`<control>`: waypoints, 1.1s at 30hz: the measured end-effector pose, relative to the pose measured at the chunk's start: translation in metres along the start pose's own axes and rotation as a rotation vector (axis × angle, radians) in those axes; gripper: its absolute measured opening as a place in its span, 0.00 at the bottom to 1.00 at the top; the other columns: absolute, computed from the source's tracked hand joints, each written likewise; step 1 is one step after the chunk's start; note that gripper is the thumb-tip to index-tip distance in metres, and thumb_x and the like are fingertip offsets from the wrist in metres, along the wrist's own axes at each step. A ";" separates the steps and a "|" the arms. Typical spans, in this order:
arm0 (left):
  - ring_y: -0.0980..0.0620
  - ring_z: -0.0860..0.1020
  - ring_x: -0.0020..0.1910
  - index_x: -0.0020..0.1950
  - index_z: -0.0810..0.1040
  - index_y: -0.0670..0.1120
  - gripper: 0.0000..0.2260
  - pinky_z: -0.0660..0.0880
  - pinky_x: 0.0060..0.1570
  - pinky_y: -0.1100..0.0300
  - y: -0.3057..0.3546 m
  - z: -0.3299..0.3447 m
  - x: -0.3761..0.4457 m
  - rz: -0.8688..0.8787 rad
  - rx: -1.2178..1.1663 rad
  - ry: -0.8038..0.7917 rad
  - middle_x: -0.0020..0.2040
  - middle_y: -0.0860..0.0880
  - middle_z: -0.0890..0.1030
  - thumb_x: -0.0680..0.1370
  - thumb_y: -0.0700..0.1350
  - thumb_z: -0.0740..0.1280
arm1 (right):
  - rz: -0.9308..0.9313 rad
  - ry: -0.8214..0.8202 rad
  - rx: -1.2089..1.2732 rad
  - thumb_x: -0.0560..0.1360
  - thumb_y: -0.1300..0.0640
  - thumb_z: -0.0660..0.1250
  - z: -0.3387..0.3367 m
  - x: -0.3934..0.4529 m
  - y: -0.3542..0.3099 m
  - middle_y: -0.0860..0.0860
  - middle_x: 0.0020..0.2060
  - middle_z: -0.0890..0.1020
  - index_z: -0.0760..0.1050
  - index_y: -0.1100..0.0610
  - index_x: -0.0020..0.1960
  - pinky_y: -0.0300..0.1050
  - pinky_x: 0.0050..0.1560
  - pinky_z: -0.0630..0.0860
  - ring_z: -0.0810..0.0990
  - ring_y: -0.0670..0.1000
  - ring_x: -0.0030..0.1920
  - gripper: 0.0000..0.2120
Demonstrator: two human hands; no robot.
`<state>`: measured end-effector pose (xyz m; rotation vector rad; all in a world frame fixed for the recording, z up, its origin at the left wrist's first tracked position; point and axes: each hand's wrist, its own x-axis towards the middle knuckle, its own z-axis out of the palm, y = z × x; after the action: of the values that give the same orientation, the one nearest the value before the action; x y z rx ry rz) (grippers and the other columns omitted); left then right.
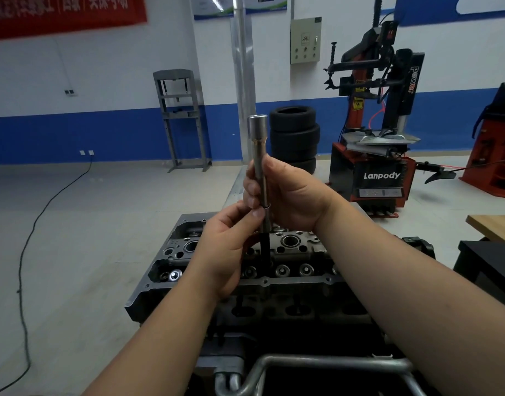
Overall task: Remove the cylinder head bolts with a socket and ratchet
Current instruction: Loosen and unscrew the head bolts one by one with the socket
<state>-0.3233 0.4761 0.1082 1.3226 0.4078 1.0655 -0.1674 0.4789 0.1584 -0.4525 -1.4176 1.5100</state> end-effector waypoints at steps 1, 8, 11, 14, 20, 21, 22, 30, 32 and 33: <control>0.52 0.85 0.51 0.49 0.89 0.55 0.06 0.81 0.48 0.61 0.001 0.000 -0.001 -0.017 -0.017 -0.016 0.49 0.48 0.88 0.76 0.49 0.72 | 0.020 0.005 0.006 0.75 0.44 0.69 0.000 0.000 -0.001 0.51 0.39 0.79 0.77 0.55 0.51 0.45 0.43 0.74 0.79 0.50 0.41 0.15; 0.50 0.86 0.51 0.48 0.88 0.54 0.08 0.80 0.52 0.60 0.000 0.002 -0.002 0.031 0.019 0.021 0.49 0.47 0.88 0.70 0.51 0.75 | -0.001 -0.006 0.003 0.73 0.44 0.70 0.002 -0.002 -0.002 0.50 0.36 0.78 0.79 0.55 0.53 0.44 0.40 0.72 0.78 0.49 0.38 0.16; 0.49 0.85 0.50 0.45 0.87 0.54 0.04 0.78 0.55 0.54 -0.004 0.001 0.002 0.029 0.032 0.049 0.47 0.48 0.87 0.72 0.45 0.77 | -0.012 -0.016 0.022 0.69 0.45 0.77 0.003 -0.002 -0.002 0.50 0.34 0.77 0.73 0.56 0.51 0.42 0.36 0.75 0.78 0.50 0.36 0.21; 0.52 0.85 0.50 0.48 0.88 0.55 0.08 0.80 0.49 0.59 -0.002 -0.001 0.002 -0.006 -0.008 -0.005 0.48 0.49 0.87 0.75 0.46 0.70 | 0.002 0.036 -0.018 0.72 0.43 0.70 0.001 -0.001 -0.001 0.49 0.36 0.78 0.76 0.55 0.49 0.47 0.42 0.66 0.78 0.49 0.38 0.16; 0.52 0.86 0.50 0.48 0.89 0.54 0.07 0.81 0.49 0.62 0.000 0.001 -0.002 0.005 -0.018 0.001 0.48 0.48 0.88 0.76 0.46 0.70 | 0.032 0.041 -0.011 0.76 0.41 0.63 -0.001 -0.002 -0.001 0.49 0.38 0.79 0.82 0.54 0.53 0.44 0.44 0.73 0.79 0.48 0.40 0.18; 0.52 0.86 0.49 0.46 0.89 0.54 0.07 0.80 0.49 0.63 -0.001 0.001 -0.001 0.019 -0.004 0.022 0.47 0.48 0.88 0.73 0.46 0.71 | 0.020 0.023 -0.013 0.76 0.42 0.65 0.000 -0.002 -0.001 0.49 0.37 0.79 0.80 0.54 0.55 0.43 0.43 0.75 0.79 0.48 0.39 0.18; 0.53 0.86 0.47 0.45 0.88 0.54 0.07 0.80 0.48 0.63 -0.002 0.001 -0.001 0.032 0.006 0.041 0.46 0.49 0.87 0.72 0.46 0.72 | 0.007 0.000 -0.009 0.74 0.43 0.69 0.001 -0.002 -0.001 0.49 0.37 0.79 0.78 0.55 0.56 0.43 0.41 0.76 0.79 0.49 0.39 0.18; 0.53 0.86 0.51 0.49 0.89 0.54 0.08 0.80 0.49 0.64 0.001 0.000 -0.002 0.001 -0.063 -0.009 0.49 0.48 0.88 0.77 0.47 0.70 | 0.036 0.019 -0.022 0.75 0.43 0.67 -0.001 -0.001 -0.001 0.50 0.41 0.79 0.80 0.54 0.50 0.42 0.42 0.72 0.79 0.50 0.43 0.15; 0.53 0.86 0.52 0.49 0.89 0.54 0.09 0.80 0.50 0.64 0.001 0.000 -0.002 -0.005 -0.052 -0.006 0.49 0.48 0.88 0.77 0.47 0.68 | 0.045 0.034 -0.033 0.76 0.42 0.64 -0.002 -0.001 -0.002 0.49 0.41 0.79 0.82 0.54 0.50 0.42 0.42 0.72 0.79 0.49 0.43 0.17; 0.54 0.85 0.52 0.49 0.89 0.55 0.08 0.80 0.50 0.64 0.001 0.001 -0.003 0.005 -0.042 -0.006 0.49 0.49 0.88 0.78 0.47 0.69 | 0.040 0.031 -0.031 0.76 0.41 0.63 -0.002 -0.002 -0.002 0.49 0.40 0.79 0.82 0.54 0.51 0.42 0.42 0.73 0.79 0.49 0.42 0.18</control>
<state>-0.3248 0.4733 0.1088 1.2901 0.3757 1.0685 -0.1647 0.4782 0.1591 -0.5245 -1.4166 1.5087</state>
